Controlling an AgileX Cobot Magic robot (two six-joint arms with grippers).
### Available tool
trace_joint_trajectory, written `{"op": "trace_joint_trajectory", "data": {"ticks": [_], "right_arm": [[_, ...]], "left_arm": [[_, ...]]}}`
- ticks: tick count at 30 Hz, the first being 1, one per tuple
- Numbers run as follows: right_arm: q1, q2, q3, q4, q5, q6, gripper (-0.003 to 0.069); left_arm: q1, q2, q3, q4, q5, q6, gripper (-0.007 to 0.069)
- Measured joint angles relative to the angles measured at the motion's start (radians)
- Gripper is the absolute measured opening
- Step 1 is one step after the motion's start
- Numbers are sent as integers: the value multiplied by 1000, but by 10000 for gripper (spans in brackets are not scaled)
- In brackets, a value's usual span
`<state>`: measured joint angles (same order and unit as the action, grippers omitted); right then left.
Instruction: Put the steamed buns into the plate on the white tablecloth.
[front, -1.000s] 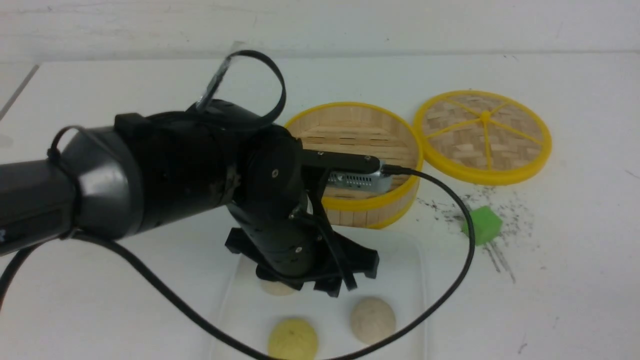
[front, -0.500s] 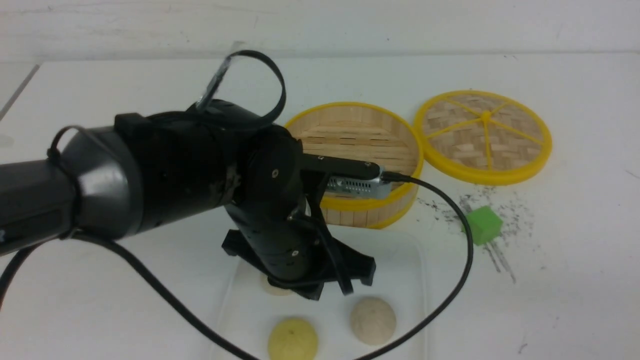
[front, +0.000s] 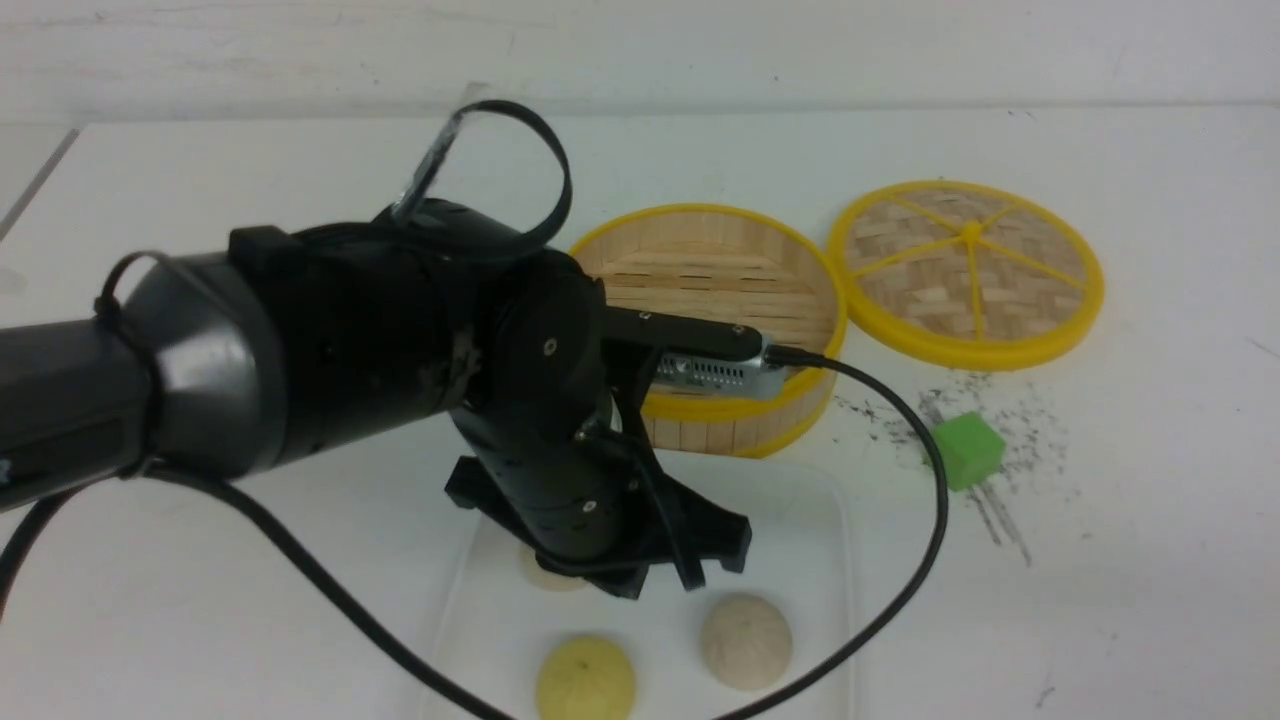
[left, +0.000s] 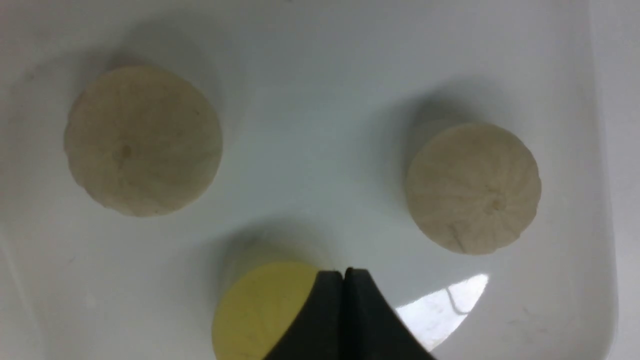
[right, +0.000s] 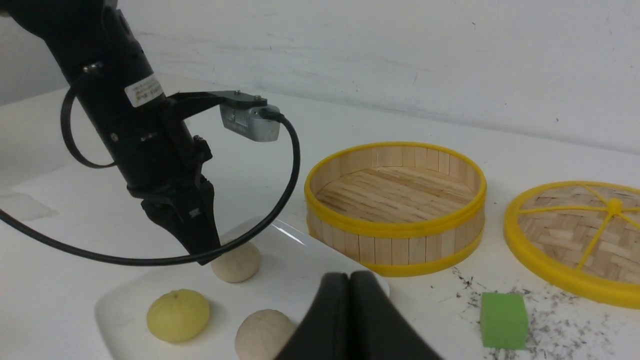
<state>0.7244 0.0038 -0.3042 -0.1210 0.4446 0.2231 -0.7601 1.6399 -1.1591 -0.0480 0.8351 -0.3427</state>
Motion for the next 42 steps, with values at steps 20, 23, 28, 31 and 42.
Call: {"op": "trace_joint_trajectory", "data": {"ticks": [20,23,28,31,42], "right_arm": [[-24,-8,55,3,-27,0,13],[-76,-9,84,4,-41,0,15],[-292,-16,194,4,-68,0,21],[-419,-16,258,5,-69,0,26],[-686,-16,328,6,-67,0,36]], "left_arm": [[0,0,0,1,-1,3,5],[0,0,0,5,-1,3,6],[0,0,0,20,-1,3,13],[0,0,0,28,-1,3,13],[0,0,-8,130,-1,7,13]]}}
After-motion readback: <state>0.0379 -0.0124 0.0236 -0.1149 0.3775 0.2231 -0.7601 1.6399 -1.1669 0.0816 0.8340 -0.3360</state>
